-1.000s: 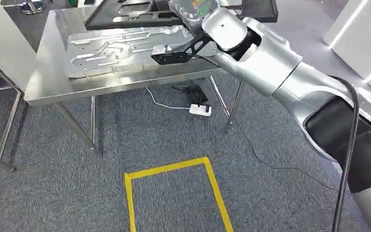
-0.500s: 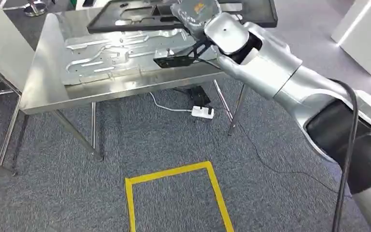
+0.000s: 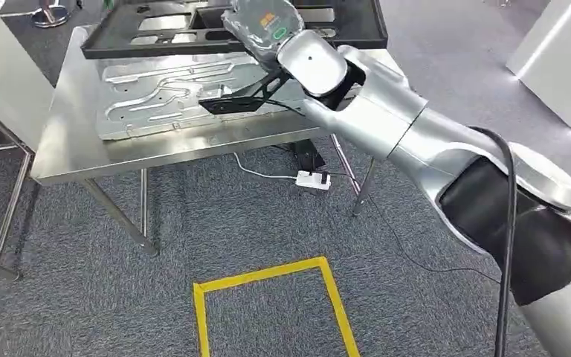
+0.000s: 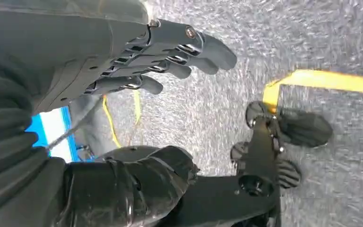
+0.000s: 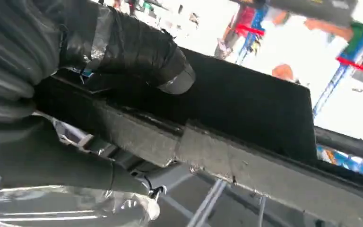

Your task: Take the parts from the cabinet and place them on the table.

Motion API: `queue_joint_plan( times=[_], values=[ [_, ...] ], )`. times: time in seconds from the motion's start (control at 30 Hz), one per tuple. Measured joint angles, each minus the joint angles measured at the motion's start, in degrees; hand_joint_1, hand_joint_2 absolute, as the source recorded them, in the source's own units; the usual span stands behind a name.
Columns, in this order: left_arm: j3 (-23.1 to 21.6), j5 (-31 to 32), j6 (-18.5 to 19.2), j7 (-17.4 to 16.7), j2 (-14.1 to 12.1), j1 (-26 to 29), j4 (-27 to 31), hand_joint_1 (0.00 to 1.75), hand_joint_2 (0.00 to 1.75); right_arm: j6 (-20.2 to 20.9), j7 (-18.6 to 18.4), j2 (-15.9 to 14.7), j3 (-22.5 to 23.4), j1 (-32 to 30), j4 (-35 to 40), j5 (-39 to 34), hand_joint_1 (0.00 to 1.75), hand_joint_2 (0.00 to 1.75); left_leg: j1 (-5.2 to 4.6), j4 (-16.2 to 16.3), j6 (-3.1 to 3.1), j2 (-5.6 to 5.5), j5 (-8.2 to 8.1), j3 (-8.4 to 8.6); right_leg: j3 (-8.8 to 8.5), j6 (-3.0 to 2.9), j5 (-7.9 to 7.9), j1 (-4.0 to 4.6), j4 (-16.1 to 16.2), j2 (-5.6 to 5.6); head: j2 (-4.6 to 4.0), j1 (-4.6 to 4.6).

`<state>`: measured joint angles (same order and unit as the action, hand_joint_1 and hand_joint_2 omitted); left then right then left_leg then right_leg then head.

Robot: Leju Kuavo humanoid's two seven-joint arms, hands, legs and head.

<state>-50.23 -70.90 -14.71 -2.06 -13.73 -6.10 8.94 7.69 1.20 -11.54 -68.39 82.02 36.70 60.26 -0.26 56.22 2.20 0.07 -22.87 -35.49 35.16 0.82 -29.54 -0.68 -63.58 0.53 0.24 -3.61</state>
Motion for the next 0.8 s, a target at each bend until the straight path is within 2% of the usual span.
queue_joint_plan(
  times=[0.07, 0.1, 0.13, 0.17, 0.23, 0.27, 0.3, 0.4, 0.47, 0.5, 0.57, 0.6, 0.63, 0.67, 0.7, 0.77, 0.8],
  values=[
    [0.00, 0.02, 0.07, 0.04, 0.02, -0.16, 0.00, 0.00, 1.75, -0.26, 0.04, 1.09, 0.00, 0.14, -0.88, 0.11, 1.75, 1.75, 0.00, 0.17, 0.40, -0.06, -0.61, 0.51, 5.26, 0.18, -3.21, -0.04, -9.30, -0.01, 0.00, 0.07],
    [0.00, 0.02, 0.09, 0.07, 0.04, -0.16, 0.00, 0.00, 1.75, -0.33, 0.15, 1.49, 0.00, 0.08, -1.16, 0.11, 1.75, 1.75, 0.01, 0.31, 0.41, -0.20, -0.93, 0.76, 7.42, 0.29, -3.54, -0.04, -12.35, -0.01, 0.00, 0.02],
    [0.00, 0.00, 0.09, 0.07, 0.07, -0.14, 0.00, 0.00, 1.75, -0.41, 0.20, 1.86, 0.00, 0.01, -1.73, 0.22, 1.75, 1.75, 0.07, 0.55, 0.36, -0.47, -1.32, 1.01, 8.47, 0.36, -2.59, -0.06, -12.89, -0.07, 0.00, 0.09],
    [0.00, -0.02, 0.09, 0.07, 0.09, -0.04, 0.00, 0.00, 1.75, -0.46, 0.24, 2.14, 0.00, 0.03, -2.34, 0.33, 1.75, 1.75, 0.16, 0.90, 0.19, -0.68, -1.84, 1.29, 8.25, 0.40, -0.22, -0.10, -10.77, -0.09, 0.00, -0.02],
    [-0.02, -0.11, 0.09, -0.13, 0.20, 0.18, 0.00, 0.00, 1.75, -0.66, 0.33, 3.15, 0.00, 0.58, -3.13, 0.48, 1.75, 1.75, 0.30, 2.04, -0.30, -0.98, -3.19, 1.86, 4.83, 0.31, 6.20, -0.19, -1.19, -0.14, 0.00, -0.02],
    [-0.02, -0.11, -0.02, -0.35, 0.22, 0.27, 0.00, 0.00, 1.75, -0.87, 0.37, 3.50, 0.00, 0.83, -3.67, 0.59, 1.75, 1.75, 0.33, 2.57, -0.64, -1.02, -3.92, 1.73, 3.73, 0.01, 6.73, -0.13, 1.75, -0.17, 0.00, 0.06],
    [-0.02, -0.24, -0.17, -0.63, 0.20, 0.16, 0.00, 0.00, 1.75, -1.20, 0.39, 3.95, 0.00, 1.28, -4.07, 0.63, 1.75, 1.75, -0.14, 3.34, -1.08, -1.10, -4.30, 1.30, 2.95, -0.12, 6.08, 0.02, 2.63, -0.20, 0.00, 0.07],
    [-0.02, -0.52, -0.46, -1.40, 0.22, 0.10, 0.00, 0.00, 1.75, -1.33, 0.92, 5.42, 0.00, 1.41, -4.77, 0.63, 1.75, 1.75, 0.09, 2.84, -1.51, -0.95, -4.38, 1.48, 3.31, -0.90, 5.76, 0.31, 2.66, 0.20, 0.00, 0.22],
    [-0.04, -0.70, -0.74, -1.66, 0.24, 0.26, 0.00, 0.00, 1.75, -1.33, 1.05, 6.03, 0.00, 1.55, -5.27, 0.64, 1.75, 1.75, 0.25, 3.91, -2.25, -0.73, -5.35, 1.18, 2.35, -1.64, 5.49, -0.15, 3.26, 0.07, 0.00, 0.26],
    [-0.04, -0.70, -0.76, -1.66, 0.24, 0.28, 0.00, 0.00, 1.75, -1.33, 1.05, 6.43, 0.00, 1.76, -5.45, 0.64, 1.75, 1.75, 0.32, 6.59, -2.58, -0.53, -6.49, -0.14, 2.06, -1.87, 5.34, -0.13, 3.40, 0.03, 0.00, 0.55],
    [-0.04, -0.70, -0.79, -1.68, 0.24, 0.23, 0.00, 0.00, 1.75, -1.33, 1.05, 7.04, 0.00, 1.90, -5.71, 0.63, 1.75, 1.75, 0.56, 15.46, -3.10, -0.47, -9.42, -5.26, 1.53, -2.24, 4.90, -0.04, 3.43, 0.03, 0.00, 0.55],
    [-0.04, -0.72, -0.79, -1.70, 0.28, 0.26, 0.00, 0.00, 1.75, -1.33, 1.16, 7.28, 0.00, 1.82, -5.88, 0.64, 1.75, 1.75, 0.68, 19.26, -3.27, -0.46, -9.99, -7.88, 1.17, -2.31, 4.57, 0.01, 3.42, 0.05, 0.00, 0.54],
    [-0.04, -0.72, -0.79, -1.75, 0.35, 0.33, 0.00, 0.00, 1.75, -1.33, 1.25, 7.56, 0.00, 1.69, -6.01, 0.63, 1.75, 1.75, 0.81, 20.61, -3.33, -0.46, -9.31, -9.46, 0.72, -2.31, 4.22, 0.06, 3.42, 0.08, 0.00, 0.50],
    [-0.04, -0.74, -0.79, -1.75, 0.37, 0.39, 0.00, 0.00, 1.75, -1.33, 1.22, 7.63, 0.00, 1.67, -6.21, 0.64, 1.75, 1.75, 0.86, 19.17, -3.30, -0.46, -7.24, -9.54, 0.24, -2.28, 3.86, 0.08, 3.42, 0.10, 0.00, 0.52],
    [-0.04, -0.88, -0.81, -1.77, 0.42, 0.42, 0.00, 0.00, 1.75, -1.33, 1.22, 7.74, 0.00, 1.70, -6.36, 0.64, 1.75, 1.75, 0.88, 15.20, -3.17, -0.45, -4.09, -8.32, -0.36, -2.19, 3.44, 0.10, 3.42, 0.13, 0.00, 0.52],
    [-0.04, -0.87, -0.83, -1.83, 0.44, 0.42, 0.00, 0.00, 1.75, -1.33, 1.22, 8.04, 0.00, 1.90, -6.65, 0.66, 1.75, 1.75, 0.90, 4.67, -2.72, -0.43, 2.06, -4.33, -1.55, -1.93, 2.59, 0.09, 3.52, 0.17, 0.00, 0.52],
    [-0.04, -0.87, -0.87, -1.86, 0.44, 0.38, 0.00, 0.00, 1.75, -1.35, 1.22, 8.07, 0.00, 2.03, -6.82, 0.68, 1.75, 1.75, 0.46, 3.94, -2.57, -0.49, 0.94, -3.21, -1.57, -1.63, 2.36, 0.29, 3.70, 0.34, 0.00, 0.55]
  ],
)
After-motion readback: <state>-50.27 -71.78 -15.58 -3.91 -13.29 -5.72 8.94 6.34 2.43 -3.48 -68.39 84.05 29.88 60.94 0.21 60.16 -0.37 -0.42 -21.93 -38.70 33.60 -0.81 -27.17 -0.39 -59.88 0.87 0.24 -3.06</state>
